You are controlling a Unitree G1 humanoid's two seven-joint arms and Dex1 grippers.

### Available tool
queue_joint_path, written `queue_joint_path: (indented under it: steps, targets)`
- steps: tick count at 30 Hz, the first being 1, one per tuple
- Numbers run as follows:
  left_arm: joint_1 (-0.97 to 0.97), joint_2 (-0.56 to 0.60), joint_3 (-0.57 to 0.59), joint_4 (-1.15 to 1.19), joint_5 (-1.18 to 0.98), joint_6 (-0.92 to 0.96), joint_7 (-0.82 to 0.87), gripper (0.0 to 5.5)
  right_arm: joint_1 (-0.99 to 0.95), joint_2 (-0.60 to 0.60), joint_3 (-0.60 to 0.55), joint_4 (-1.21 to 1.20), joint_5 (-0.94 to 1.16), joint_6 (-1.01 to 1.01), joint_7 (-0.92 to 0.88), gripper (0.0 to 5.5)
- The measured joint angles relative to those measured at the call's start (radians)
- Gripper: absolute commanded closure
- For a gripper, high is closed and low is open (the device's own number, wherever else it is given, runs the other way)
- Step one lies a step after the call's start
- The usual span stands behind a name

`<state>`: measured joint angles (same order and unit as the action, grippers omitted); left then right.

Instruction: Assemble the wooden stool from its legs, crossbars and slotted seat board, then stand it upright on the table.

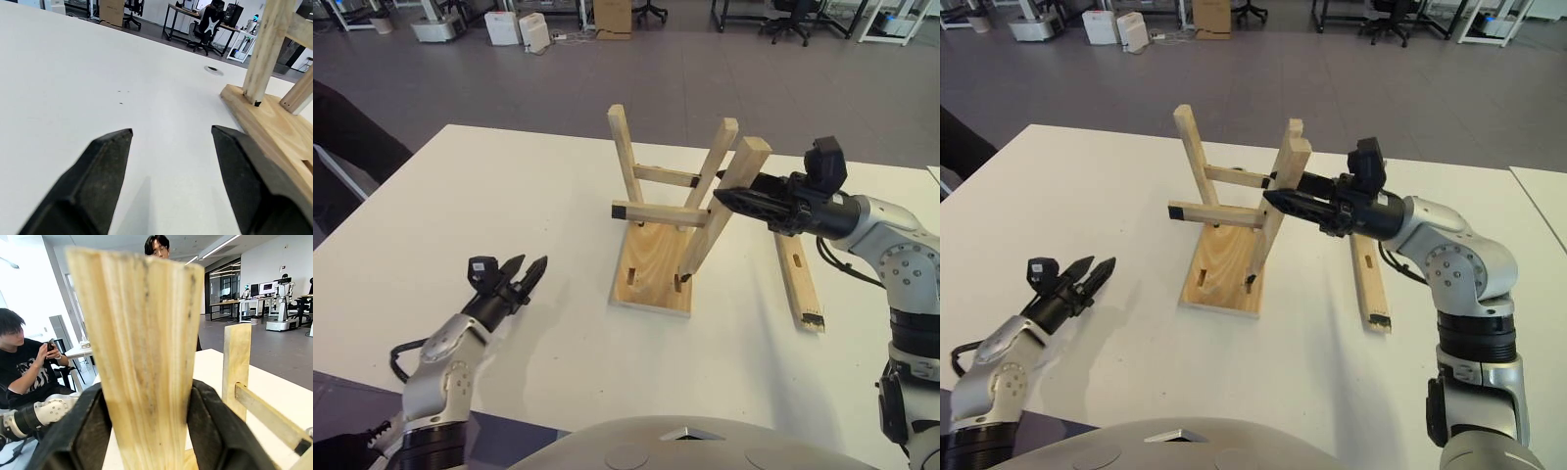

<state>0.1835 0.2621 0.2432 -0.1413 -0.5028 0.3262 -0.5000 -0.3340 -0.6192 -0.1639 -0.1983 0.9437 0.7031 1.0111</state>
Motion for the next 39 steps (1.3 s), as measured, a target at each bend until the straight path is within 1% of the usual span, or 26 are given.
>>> queue_joint_path:
  steps: [3,11,13,18,24,39]
  targets:
    - [0.001,-0.025,-0.015,0.0,0.0,-0.01,0.0,2.53,0.017,0.012,-0.011,0.01,-0.006,-0.019,0.008,3.38]
    - [-0.002,-0.025,-0.004,0.013,-0.009,-0.013,-0.015,2.53,0.055,0.067,0.025,0.069,-0.096,-0.095,0.027,3.38]
    - [-0.004,-0.03,0.004,0.014,-0.01,-0.039,-0.012,2.53,0.056,0.078,0.03,0.076,-0.112,-0.105,0.029,3.38]
    - [-0.028,-0.048,0.036,0.018,-0.014,-0.074,0.016,2.53,0.059,0.076,0.045,0.085,-0.13,-0.139,0.067,3.38]
    - [0.025,-0.079,0.034,0.001,-0.015,-0.076,0.026,2.53,0.064,0.046,0.045,0.091,-0.142,-0.151,0.094,3.38]
    - [0.029,-0.082,0.033,-0.019,-0.018,-0.077,0.024,2.53,0.069,0.033,0.016,0.105,-0.126,-0.109,0.096,3.38]
